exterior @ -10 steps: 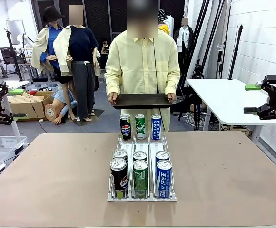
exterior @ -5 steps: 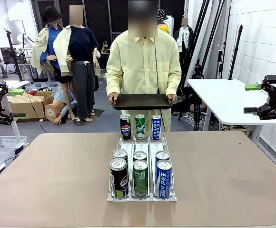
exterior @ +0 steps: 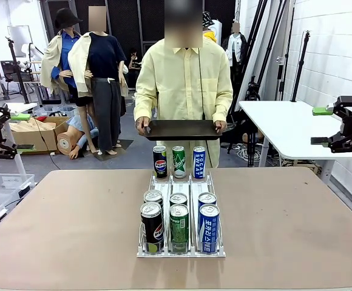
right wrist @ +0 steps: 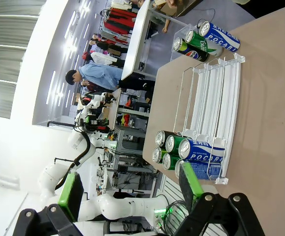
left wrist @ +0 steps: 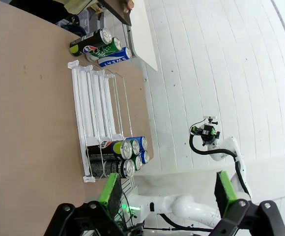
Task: Retrieve and hand over the desired beverage to the person.
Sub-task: Pick up a can of the same type that the person held from the Automatic Can Dispenser.
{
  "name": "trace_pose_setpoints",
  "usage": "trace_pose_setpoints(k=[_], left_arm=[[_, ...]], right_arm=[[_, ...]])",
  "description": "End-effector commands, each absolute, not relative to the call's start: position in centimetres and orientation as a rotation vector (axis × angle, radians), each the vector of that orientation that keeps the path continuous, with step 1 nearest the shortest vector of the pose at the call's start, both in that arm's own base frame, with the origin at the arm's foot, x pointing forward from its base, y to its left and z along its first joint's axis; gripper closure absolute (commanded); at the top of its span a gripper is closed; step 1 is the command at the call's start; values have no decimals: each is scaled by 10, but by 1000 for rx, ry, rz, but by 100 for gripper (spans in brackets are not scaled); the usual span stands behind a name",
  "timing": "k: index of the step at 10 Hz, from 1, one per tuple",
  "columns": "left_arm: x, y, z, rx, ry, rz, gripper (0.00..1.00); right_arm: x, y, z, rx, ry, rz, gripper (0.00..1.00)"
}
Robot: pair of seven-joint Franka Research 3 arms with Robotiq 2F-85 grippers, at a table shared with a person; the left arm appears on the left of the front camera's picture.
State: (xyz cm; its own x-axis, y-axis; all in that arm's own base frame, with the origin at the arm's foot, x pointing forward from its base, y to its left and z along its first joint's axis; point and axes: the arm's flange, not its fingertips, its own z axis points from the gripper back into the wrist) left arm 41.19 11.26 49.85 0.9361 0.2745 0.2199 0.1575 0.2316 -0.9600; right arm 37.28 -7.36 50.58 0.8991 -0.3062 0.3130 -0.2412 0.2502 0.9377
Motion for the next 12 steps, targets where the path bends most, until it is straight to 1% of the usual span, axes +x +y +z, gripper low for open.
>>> trace_pose_setpoints(k=[1,12], left_arm=[[409,112,500,-1338,-393,88,0],[409,112,500,-1338,-393,88,0]], right_arm=[[374,-73,508,1344,-493,-36,0],[374,-73,508,1344,-493,-36,0]])
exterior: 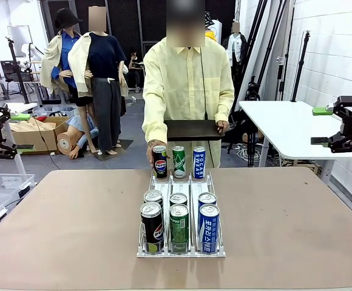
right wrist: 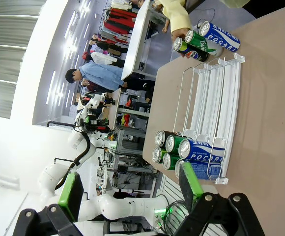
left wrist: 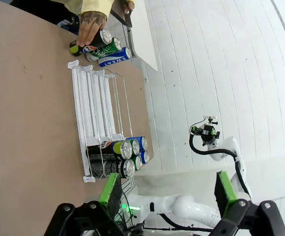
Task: Retrieve and hand over the desired beverage to the person.
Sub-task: Pick up a can of the same type that the person held from the Automatic Can Dispenser.
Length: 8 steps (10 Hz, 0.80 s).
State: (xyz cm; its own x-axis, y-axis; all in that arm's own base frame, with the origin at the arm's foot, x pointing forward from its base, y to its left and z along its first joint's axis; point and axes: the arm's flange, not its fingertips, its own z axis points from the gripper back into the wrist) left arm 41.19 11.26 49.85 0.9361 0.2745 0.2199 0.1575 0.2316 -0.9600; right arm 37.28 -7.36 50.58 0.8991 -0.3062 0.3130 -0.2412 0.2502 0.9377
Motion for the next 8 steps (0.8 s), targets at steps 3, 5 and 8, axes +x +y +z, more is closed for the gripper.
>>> trace_pose_setpoints(k=[3,5,8], left_arm=[[409,112,500,-1338,-393,88,0],[409,112,500,-1338,-393,88,0],[409,112,500,-1338,-393,88,0]], right_arm=[[374,-73,508,1344,-493,-36,0],[374,-73,508,1344,-493,-36,0],[374,-73,508,1344,-493,-36,0]])
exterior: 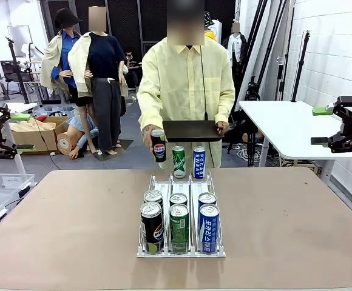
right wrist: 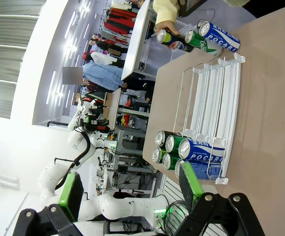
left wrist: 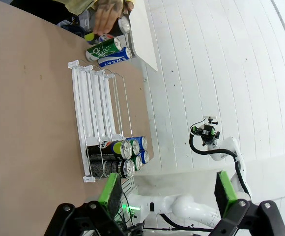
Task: Retrieve and hand over the desired beverage to the person.
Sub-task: Pick up a can of the same type that the person held from the Automatic Can Dispenser.
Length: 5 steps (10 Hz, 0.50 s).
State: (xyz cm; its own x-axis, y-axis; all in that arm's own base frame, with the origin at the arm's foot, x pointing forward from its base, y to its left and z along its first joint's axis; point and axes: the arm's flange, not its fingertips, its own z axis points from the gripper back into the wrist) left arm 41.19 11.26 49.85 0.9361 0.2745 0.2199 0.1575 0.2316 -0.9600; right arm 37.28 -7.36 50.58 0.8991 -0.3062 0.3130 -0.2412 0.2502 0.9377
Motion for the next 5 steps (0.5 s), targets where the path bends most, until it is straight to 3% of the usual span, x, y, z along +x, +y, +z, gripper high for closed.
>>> trace_pose_setpoints(k=[1,5], left_arm=[[409,112,500,-1338,-393,88,0],[409,112,500,-1338,-393,88,0]], right_arm=[[374,-73,508,1344,-493,-36,0],[374,-73,508,1344,-493,-36,0]])
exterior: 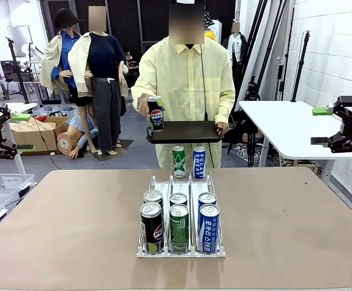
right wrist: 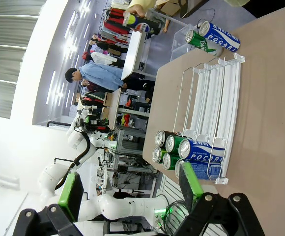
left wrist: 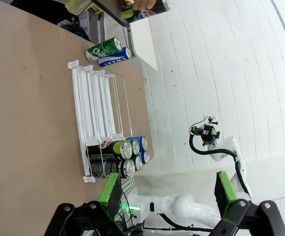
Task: Retrieve and hand over the desired beverage to the person.
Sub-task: Pick up a can of the same type that the person held from the Automatic Can Dispenser.
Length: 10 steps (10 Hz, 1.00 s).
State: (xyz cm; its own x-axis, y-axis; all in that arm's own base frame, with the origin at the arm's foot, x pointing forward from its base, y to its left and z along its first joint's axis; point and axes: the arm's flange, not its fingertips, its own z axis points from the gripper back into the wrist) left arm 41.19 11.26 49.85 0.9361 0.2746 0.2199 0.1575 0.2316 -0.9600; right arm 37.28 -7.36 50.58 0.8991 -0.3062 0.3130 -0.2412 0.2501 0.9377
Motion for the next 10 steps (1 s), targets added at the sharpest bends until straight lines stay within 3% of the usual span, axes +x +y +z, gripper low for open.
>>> trace_pose_setpoints(k=[1,10], left_arm=[[409,112,500,-1338,-393,88,0],[409,112,500,-1338,-393,88,0]], right_arm=[[374,-73,508,1344,-493,-36,0],[374,-73,508,1344,-493,-36,0]])
